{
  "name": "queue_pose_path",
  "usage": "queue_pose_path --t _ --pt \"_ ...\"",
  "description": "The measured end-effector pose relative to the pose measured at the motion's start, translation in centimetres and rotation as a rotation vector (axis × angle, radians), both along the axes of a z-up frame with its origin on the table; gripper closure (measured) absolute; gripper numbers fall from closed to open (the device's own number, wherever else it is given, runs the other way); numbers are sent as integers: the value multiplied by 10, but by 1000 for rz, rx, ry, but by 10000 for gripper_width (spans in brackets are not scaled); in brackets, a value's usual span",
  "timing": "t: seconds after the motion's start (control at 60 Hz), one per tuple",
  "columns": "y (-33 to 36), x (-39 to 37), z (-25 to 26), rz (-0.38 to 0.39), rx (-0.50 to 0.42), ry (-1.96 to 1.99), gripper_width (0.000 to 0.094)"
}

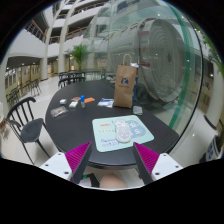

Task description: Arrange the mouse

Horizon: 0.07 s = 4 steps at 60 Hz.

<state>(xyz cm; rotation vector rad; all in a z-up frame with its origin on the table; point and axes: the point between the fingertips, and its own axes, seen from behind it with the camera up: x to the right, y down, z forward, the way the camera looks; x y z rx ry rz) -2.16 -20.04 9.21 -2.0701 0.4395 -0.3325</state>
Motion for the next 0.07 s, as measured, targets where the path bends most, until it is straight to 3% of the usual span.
queue_pose_path --t 0.067 --pt "-5 -8 1 -2 1 -4 78"
